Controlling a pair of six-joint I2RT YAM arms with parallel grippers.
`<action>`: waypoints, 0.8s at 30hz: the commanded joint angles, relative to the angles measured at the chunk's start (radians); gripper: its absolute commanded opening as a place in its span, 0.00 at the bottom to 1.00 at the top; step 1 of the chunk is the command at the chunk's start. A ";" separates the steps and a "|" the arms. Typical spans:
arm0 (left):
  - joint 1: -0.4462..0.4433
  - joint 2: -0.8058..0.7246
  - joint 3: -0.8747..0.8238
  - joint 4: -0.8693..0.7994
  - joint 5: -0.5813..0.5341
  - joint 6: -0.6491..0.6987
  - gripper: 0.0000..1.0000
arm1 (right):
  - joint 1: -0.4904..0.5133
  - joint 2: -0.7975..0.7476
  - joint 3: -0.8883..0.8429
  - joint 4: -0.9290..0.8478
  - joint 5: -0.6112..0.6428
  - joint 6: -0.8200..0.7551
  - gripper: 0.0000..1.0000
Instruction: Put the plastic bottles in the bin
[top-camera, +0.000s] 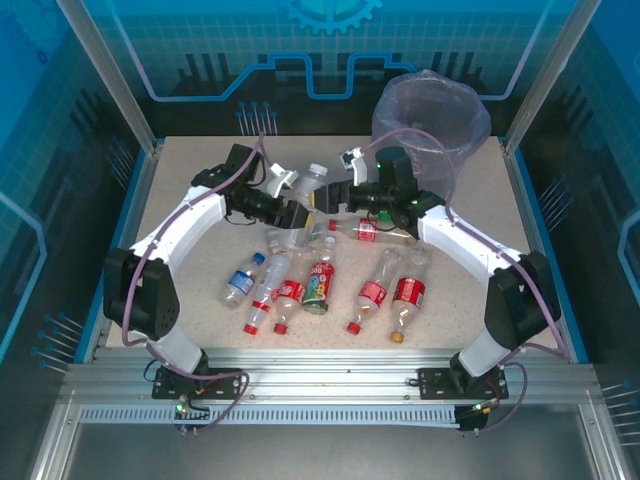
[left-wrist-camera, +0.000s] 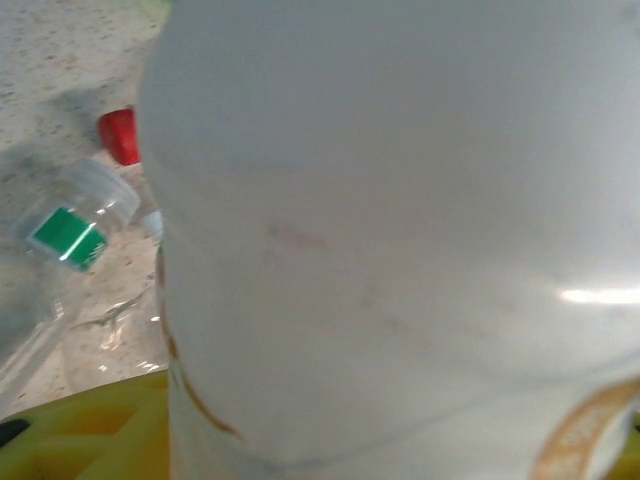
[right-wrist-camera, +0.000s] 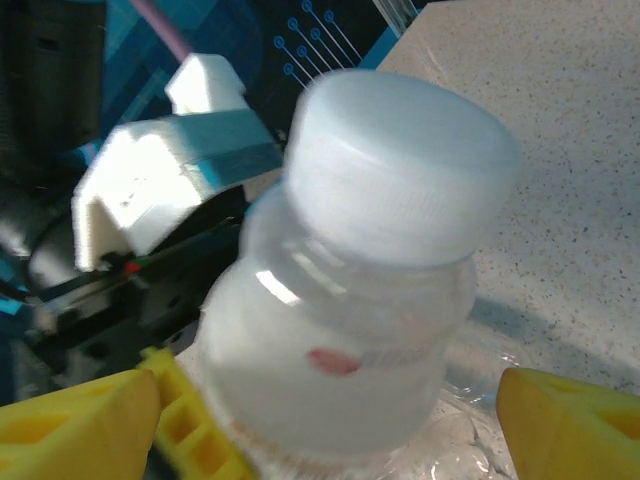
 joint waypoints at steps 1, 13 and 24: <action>-0.019 -0.019 0.001 0.031 0.098 -0.019 0.60 | 0.012 0.034 0.014 0.071 -0.008 0.027 0.88; -0.034 -0.052 -0.066 0.129 0.098 -0.053 0.61 | 0.016 0.091 0.035 0.153 -0.061 0.110 0.71; -0.035 -0.075 -0.056 0.131 0.077 -0.059 0.84 | 0.007 0.057 0.061 0.093 -0.019 0.071 0.59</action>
